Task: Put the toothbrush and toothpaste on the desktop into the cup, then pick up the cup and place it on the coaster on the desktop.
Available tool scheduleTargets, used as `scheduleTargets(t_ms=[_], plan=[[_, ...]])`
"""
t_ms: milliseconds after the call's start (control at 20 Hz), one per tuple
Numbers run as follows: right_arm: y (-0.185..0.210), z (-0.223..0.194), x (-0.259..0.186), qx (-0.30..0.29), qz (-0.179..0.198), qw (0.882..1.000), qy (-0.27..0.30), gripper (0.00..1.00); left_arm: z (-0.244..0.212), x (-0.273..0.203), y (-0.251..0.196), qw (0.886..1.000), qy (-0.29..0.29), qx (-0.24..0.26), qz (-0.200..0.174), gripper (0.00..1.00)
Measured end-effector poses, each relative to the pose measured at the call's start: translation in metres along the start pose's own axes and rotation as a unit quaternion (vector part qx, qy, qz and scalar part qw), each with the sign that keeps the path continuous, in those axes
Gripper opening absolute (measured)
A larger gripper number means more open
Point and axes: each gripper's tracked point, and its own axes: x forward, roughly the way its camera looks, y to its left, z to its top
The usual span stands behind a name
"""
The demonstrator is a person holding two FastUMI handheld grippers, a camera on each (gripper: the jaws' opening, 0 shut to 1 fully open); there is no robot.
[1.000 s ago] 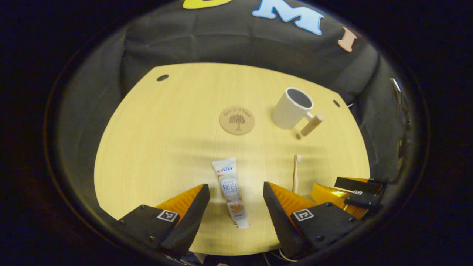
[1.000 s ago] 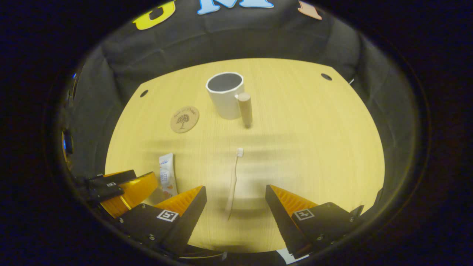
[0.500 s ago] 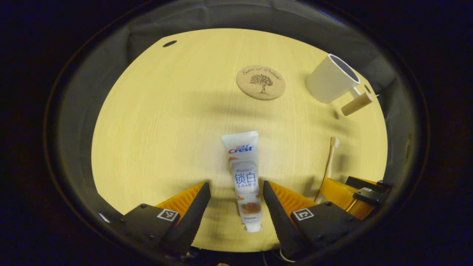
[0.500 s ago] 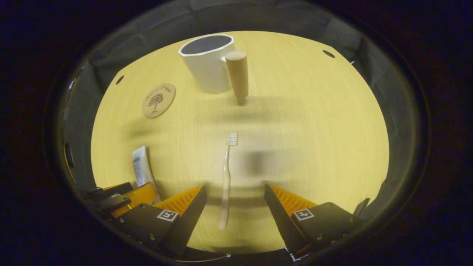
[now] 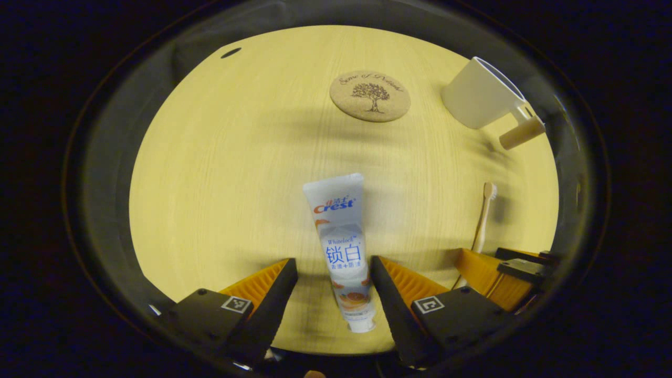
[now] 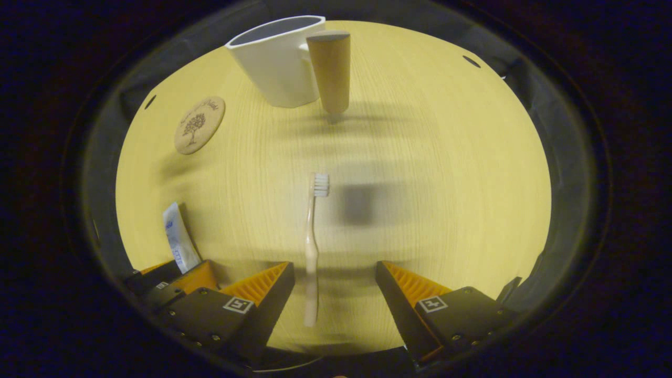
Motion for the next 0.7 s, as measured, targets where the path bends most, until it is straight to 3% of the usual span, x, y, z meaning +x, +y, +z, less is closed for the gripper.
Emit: scheduleTargets(t_ms=[200, 250, 300, 350, 400, 450, 500, 550, 700], plan=[[-0.002, -0.007, 0.000, 0.007, -0.007, 1.000, 0.022, 0.99, 0.000, 0.000, -0.004, 1.000, 0.009, 0.008, -0.003, 0.95], [-0.004, -0.006, 0.000, 0.004, -0.008, 1.000, 0.030, 0.83, 0.001, -0.001, -0.007, 1.000, 0.011, 0.015, -0.004, 0.82], [-0.012, -0.005, 0.000, -0.003, -0.010, 0.999, 0.034, 0.79, 0.002, -0.001, -0.009, 1.000, 0.013, 0.023, -0.005, 0.71], [-0.018, -0.006, 0.000, -0.004, -0.014, 0.999, 0.038, 0.55, 0.002, -0.001, -0.012, 0.999, 0.017, 0.040, -0.005, 0.53], [-0.023, -0.005, -0.002, 0.004, -0.013, 0.999, 0.040, 0.43, 0.000, 0.002, -0.013, 0.998, 0.023, 0.058, -0.007, 0.46], [-0.027, -0.006, 0.003, 0.012, -0.017, 0.999, 0.043, 0.21, 0.001, 0.000, -0.014, 0.997, 0.030, 0.070, -0.007, 0.40], [-0.026, -0.005, 0.002, 0.009, -0.014, 0.999, 0.042, 0.11, 0.002, 0.001, -0.015, 0.997, 0.028, 0.073, -0.007, 0.39], [-0.026, -0.006, 0.000, -0.006, -0.014, 0.999, 0.043, 0.05, 0.002, 0.000, -0.016, 0.997, 0.026, 0.068, -0.009, 0.33], [-0.028, -0.006, -0.001, -0.025, -0.014, 0.999, 0.043, 0.02, 0.004, -0.004, -0.015, 0.999, 0.002, 0.031, -0.008, 0.19]])
